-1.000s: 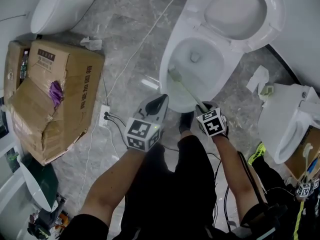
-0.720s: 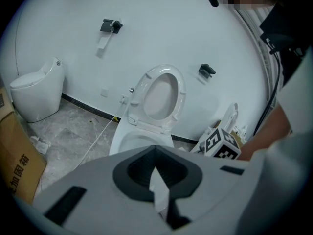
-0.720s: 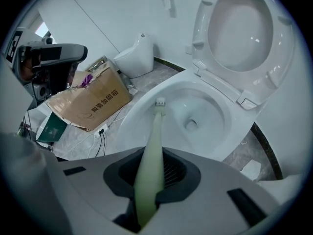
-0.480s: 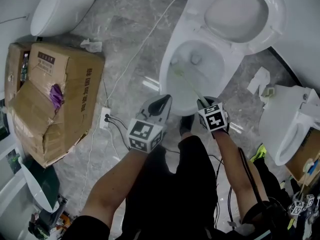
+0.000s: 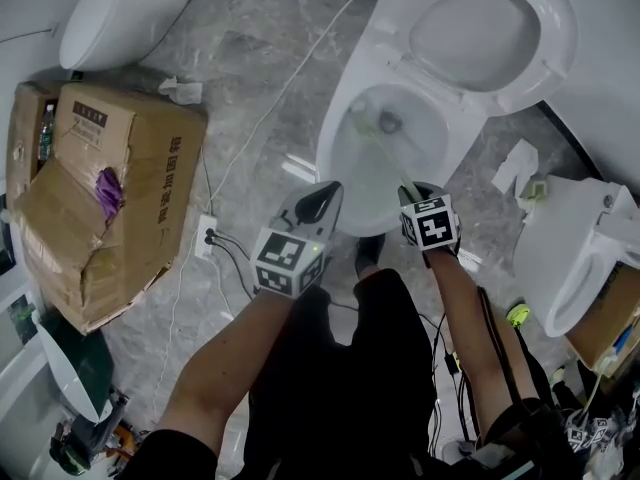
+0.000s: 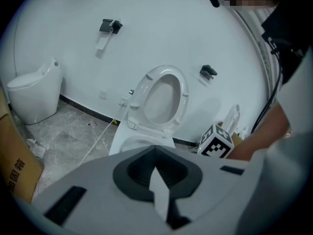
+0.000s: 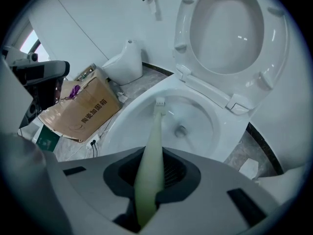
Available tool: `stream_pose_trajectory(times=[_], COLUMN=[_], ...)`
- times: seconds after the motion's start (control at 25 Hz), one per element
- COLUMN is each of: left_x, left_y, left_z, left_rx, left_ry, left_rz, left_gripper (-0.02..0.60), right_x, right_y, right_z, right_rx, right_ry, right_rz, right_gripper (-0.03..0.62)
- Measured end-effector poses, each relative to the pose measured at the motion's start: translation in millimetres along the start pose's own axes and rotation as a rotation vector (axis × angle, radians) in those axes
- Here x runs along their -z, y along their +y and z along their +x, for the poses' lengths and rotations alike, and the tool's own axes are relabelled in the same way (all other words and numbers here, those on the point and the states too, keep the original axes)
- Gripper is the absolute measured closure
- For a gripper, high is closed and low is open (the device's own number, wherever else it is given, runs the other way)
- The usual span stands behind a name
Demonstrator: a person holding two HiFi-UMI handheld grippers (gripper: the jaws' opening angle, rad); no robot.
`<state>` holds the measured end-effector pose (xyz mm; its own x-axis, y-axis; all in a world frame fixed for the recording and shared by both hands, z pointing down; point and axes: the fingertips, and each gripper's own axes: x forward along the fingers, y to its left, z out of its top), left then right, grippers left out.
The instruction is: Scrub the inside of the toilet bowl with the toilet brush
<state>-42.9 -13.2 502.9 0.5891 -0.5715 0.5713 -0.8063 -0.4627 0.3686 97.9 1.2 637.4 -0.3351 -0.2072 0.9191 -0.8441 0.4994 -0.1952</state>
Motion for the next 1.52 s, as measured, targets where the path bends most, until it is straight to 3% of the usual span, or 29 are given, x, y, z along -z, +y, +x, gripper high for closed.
stream_pose_trajectory(times=[0.52,1.52], left_x=[0,20], left_y=[-18,-40], left_z=[12,8], left_rx=[0.042,0.082], left_ry=[0.047,0.073], left_rz=[0.058,0.058], left_gripper=[0.572,0.572], right_x=[-11,36], right_y=[-44,-88], right_z=[-4,-22], right_rx=[0.069,0.189], right_ry=[-0.026,0.003], right_rz=[0.062,0.186], right_gripper=[0.533,0.533])
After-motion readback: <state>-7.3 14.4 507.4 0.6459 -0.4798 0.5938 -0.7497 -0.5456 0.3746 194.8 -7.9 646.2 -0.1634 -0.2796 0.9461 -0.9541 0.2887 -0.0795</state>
